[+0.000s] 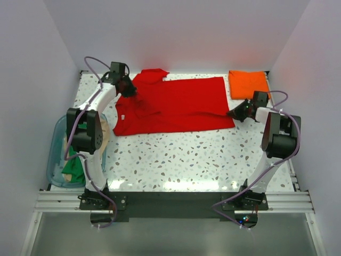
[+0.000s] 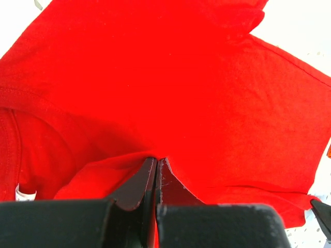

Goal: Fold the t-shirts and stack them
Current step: Fold the tshirt

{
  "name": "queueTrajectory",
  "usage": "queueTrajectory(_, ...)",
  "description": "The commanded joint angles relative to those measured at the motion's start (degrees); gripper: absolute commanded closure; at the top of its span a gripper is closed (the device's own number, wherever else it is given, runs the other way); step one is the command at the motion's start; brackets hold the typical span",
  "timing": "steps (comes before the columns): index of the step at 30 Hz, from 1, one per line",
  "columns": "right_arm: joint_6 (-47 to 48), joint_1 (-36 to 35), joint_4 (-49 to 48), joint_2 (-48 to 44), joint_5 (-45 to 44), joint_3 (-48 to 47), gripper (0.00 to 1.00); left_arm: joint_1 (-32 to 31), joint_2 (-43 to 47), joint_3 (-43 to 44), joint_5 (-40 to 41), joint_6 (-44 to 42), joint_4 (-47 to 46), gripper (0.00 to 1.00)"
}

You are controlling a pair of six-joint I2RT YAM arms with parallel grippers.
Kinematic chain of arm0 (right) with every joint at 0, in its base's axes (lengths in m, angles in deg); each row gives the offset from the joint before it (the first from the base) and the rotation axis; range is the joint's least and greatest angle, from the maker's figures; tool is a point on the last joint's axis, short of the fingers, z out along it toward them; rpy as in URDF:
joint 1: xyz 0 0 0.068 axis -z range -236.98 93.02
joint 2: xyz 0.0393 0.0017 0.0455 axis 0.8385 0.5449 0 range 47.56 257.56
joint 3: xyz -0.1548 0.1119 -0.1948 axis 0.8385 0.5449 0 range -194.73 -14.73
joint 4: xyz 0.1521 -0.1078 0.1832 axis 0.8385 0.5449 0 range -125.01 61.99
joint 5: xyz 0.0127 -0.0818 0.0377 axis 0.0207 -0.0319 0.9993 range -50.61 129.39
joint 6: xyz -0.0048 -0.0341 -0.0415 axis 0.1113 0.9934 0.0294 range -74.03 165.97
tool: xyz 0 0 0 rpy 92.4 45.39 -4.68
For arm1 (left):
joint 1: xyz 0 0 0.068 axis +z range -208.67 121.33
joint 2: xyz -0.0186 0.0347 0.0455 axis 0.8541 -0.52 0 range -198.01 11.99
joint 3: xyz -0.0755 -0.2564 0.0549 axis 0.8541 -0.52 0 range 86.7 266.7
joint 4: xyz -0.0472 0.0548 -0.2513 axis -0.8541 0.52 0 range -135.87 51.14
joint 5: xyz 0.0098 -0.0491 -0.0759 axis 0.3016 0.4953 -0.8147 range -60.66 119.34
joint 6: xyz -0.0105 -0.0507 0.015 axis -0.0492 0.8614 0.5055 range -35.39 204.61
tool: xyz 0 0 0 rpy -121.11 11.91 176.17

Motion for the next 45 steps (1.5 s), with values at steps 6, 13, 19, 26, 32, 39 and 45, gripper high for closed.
queueTrajectory(6,-0.5,0.4,-1.0,0.6,0.0,-4.0,0.94,1.3,-1.5,0.8,-0.3,-0.8,-2.8,1.00)
queueTrajectory(13,-0.5,0.6,-1.5,-0.1,0.0,-3.2,0.98,2.2,1.3,-3.1,-0.2,-0.3,-4.5,1.00)
queueTrajectory(19,-0.6,0.9,-2.0,-0.4,-0.1,-2.4,1.00,3.4,3.9,-6.6,-0.3,-0.1,-5.5,1.00)
queueTrajectory(26,-0.5,1.1,-2.1,-0.6,0.0,-2.0,1.00,4.1,5.2,-7.9,-0.5,-0.1,-5.8,1.00)
queueTrajectory(32,-0.5,1.3,-2.6,-0.6,0.1,-1.6,1.00,4.9,5.8,-9.0,-0.7,-0.1,-6.1,1.00)
queueTrajectory(39,-0.6,1.4,-3.2,-0.5,0.2,-1.1,1.00,6.2,6.9,-10.9,-1.3,-0.2,-7.1,1.00)
queueTrajectory(45,-0.6,1.5,-3.6,-0.6,0.4,-1.0,1.00,6.5,7.2,-11.4,-1.5,-0.1,-7.2,1.00)
